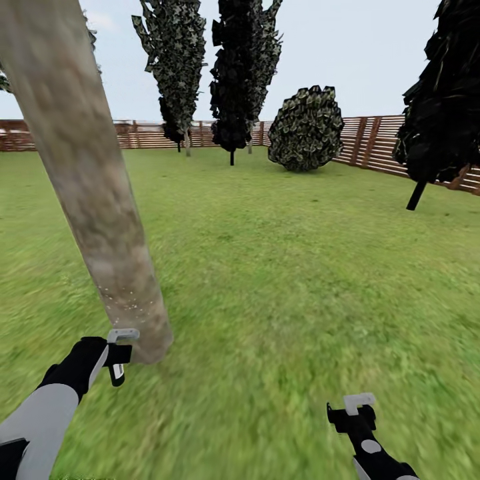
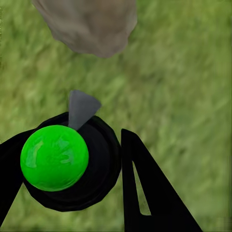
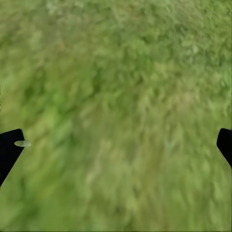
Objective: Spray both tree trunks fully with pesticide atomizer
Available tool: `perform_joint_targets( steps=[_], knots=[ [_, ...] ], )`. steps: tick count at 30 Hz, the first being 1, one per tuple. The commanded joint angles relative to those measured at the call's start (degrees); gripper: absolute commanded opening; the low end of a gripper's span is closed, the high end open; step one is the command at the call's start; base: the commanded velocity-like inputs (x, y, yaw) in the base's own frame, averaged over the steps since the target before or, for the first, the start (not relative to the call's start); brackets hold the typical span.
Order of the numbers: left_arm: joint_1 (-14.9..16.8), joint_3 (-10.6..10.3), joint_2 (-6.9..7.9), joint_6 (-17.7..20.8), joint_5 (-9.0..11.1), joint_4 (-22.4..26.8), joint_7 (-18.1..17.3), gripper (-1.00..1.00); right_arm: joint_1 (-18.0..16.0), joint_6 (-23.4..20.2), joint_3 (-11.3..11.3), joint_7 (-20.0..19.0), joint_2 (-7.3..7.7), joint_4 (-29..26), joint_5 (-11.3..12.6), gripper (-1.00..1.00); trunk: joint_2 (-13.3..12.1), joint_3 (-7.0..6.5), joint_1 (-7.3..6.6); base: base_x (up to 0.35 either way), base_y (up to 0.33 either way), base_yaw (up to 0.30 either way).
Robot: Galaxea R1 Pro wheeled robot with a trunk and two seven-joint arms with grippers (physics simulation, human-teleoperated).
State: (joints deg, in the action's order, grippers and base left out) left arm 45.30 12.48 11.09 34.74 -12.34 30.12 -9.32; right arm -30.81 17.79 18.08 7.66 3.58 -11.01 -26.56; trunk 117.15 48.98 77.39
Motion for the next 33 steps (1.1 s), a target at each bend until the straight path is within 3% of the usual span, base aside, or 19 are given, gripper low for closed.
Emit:
perform_joint_targets(
  steps=[1,12,20,26,33],
  knots=[
    [0.1,0.3,-0.08,0.2,-0.6,0.1,-0.5,-1.0,0.0,0.2,0.4,0.2,-0.01,0.1,-0.6,1.0,0.0,0.05,0.01,0.176,-0.242,0.272],
    [0.1,0.3,-0.19,0.2,-0.6,0.1,-0.5,-1.0,0.0,0.2,0.4,0.2,-0.06,0.1,-0.6,1.0,0.0,0.05,0.01,0.227,-0.203,0.267],
    [0.1,0.3,-0.19,0.2,-0.6,0.2,-0.5,-1.0,0.0,0.2,0.4,0.2,-0.06,0.1,-0.6,1.0,0.0,0.05,0.01,0.211,-0.207,0.027],
    [0.1,0.3,-0.22,0.2,-0.6,0.4,-0.5,-1.0,0.0,0.2,0.4,0.2,-0.06,0.1,-0.6,1.0,0.0,0.05,0.01,0.042,-0.263,0.039],
    [0.1,0.3,-0.27,0.3,-0.5,0.5,-0.5,-1.0,0.0,0.1,0.4,0.2,-0.08,0.1,-0.7,1.0,0.0,0.05,0.01,0.001,-0.273,0.233]
  ],
)
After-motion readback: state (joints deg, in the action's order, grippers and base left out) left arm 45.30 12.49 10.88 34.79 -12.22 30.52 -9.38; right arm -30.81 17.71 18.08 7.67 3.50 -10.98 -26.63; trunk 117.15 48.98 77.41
